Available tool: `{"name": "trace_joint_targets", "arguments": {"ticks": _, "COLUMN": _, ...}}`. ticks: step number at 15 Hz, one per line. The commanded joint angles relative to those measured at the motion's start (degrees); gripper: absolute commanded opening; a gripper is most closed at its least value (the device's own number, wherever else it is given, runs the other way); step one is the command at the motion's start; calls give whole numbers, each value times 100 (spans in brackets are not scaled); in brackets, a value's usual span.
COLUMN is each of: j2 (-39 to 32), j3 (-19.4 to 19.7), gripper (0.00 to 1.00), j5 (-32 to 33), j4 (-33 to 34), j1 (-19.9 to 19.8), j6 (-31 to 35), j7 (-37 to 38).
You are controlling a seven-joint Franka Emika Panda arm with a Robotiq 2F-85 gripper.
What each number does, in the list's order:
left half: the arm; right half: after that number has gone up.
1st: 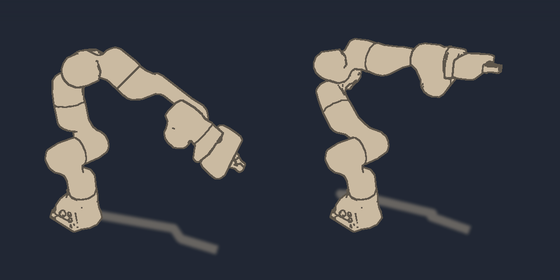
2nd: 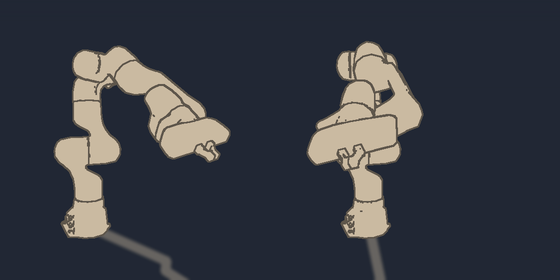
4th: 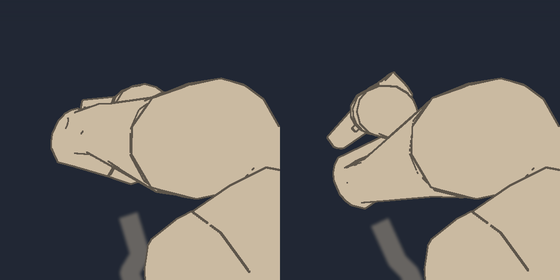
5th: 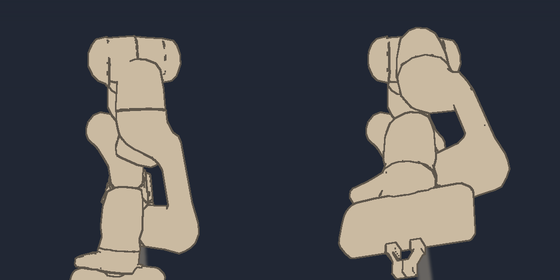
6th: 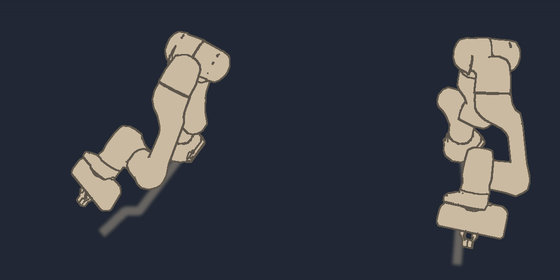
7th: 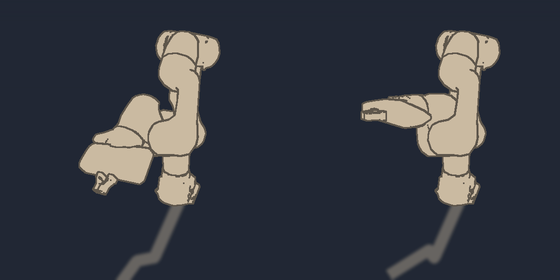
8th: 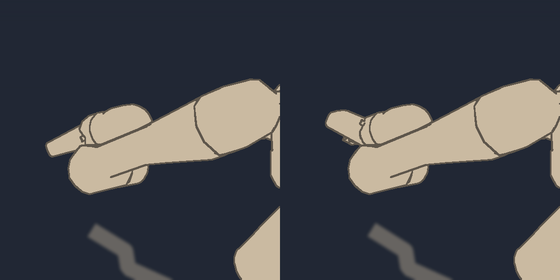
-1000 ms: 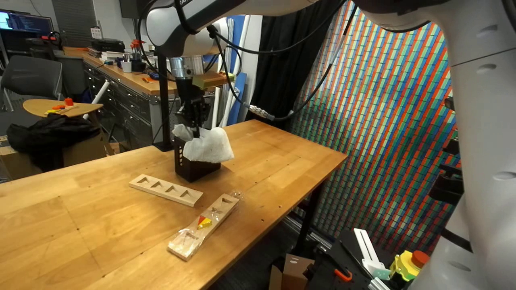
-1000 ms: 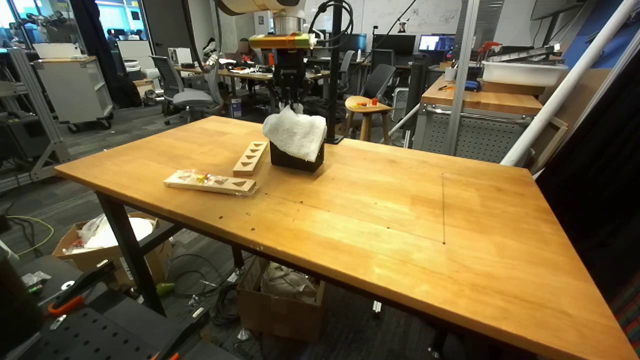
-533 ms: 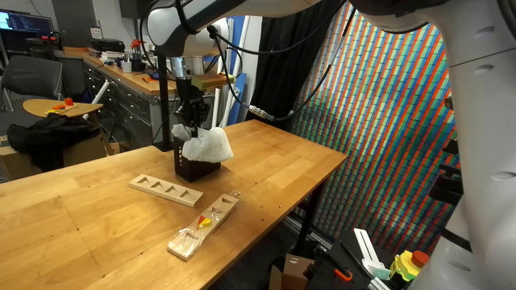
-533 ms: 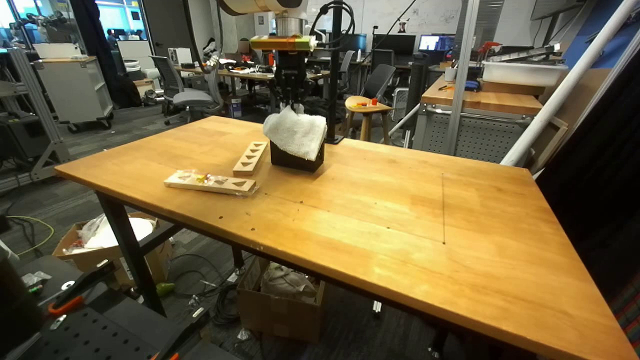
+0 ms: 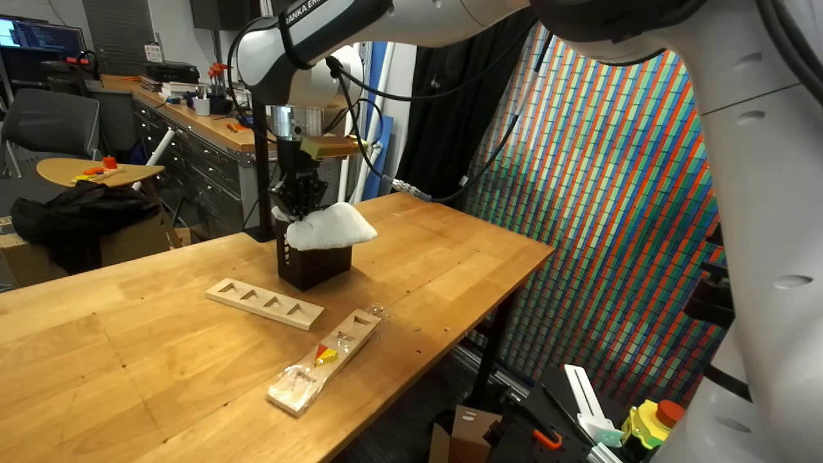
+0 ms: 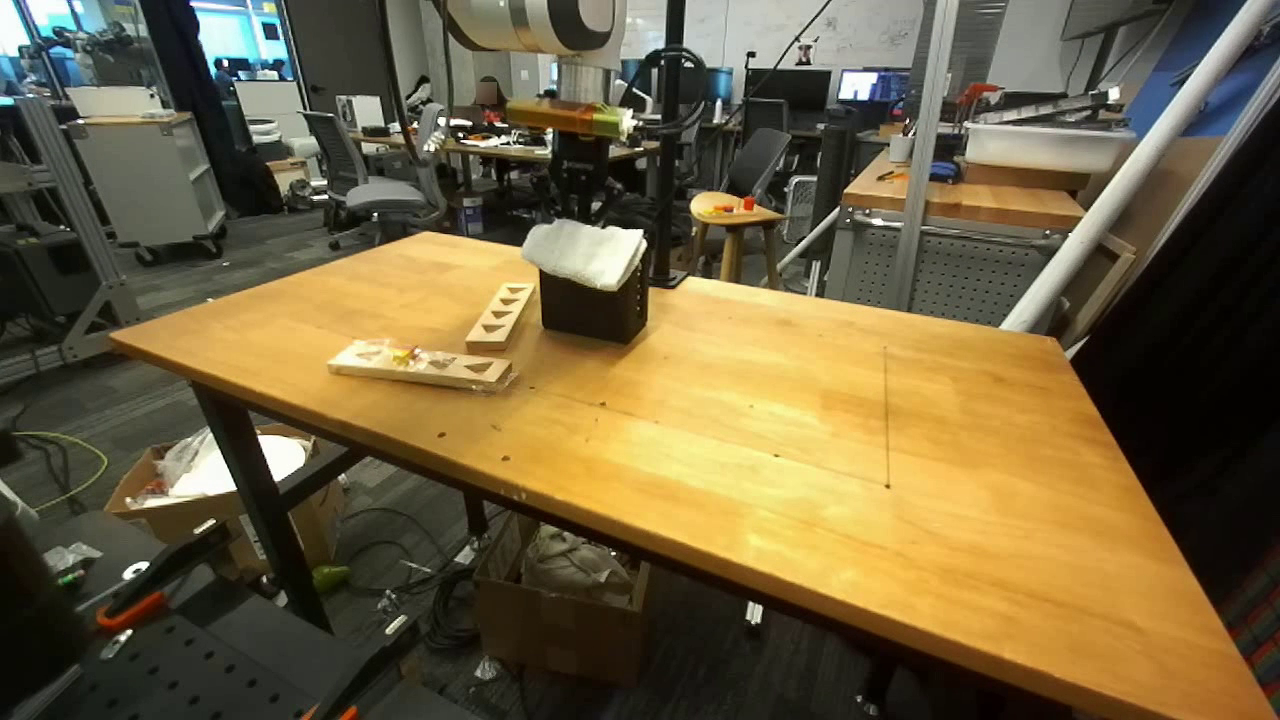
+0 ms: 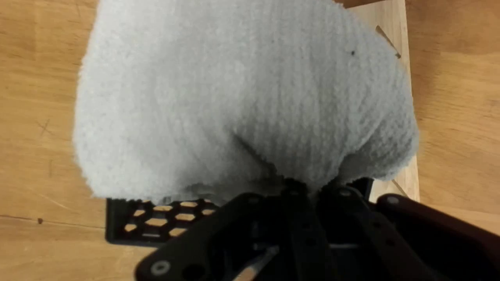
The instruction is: Put the white towel inside the black box
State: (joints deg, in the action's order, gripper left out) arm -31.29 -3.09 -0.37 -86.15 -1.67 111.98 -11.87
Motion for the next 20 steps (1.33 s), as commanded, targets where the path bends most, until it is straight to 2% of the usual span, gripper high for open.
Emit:
{"name": "trace_joint_targets", "arguments": {"ticks": 1, "j2": -298, "j3": -144, "gripper": 3, "j5": -354, "j4": 156, "j1": -106, "j6": 131, "j7": -366}}
{"name": "trace_joint_targets", "arguments": {"ticks": 7, "j2": -416, "j3": -247, "gripper": 4, "j5": -463, "j4": 453, "j1": -117, "j6": -19, "j7": -853}}
{"name": "trace_joint_targets", "arguments": {"ticks": 8, "j2": -323, "j3": -249, "gripper": 36, "j5": -425, "j4": 429, "j1": -104, "j6": -13, "j7": -913}}
{"name": "trace_joint_targets", "arguments": {"ticks": 9, "j2": -243, "j3": -242, "gripper": 36, "j5": -366, "j4": 414, "j1": -82, "j6": -40, "j7": -943}}
{"name": "trace_joint_targets", "arguments": {"ticks": 17, "j2": 638, "j3": -156, "gripper": 96, "j5": 164, "j4": 129, "j1": 136, "j6": -169, "j7": -886}}
{"name": "trace_joint_targets", "arguments": {"ticks": 18, "j2": 746, "j3": -151, "gripper": 99, "j5": 198, "j4": 53, "j1": 160, "j6": -149, "j7": -858}}
{"name": "trace_joint_targets", "arguments": {"ticks": 20, "j2": 923, "j3": -148, "gripper": 100, "j5": 231, "j4": -114, "j1": 169, "j6": -62, "j7": -852}}
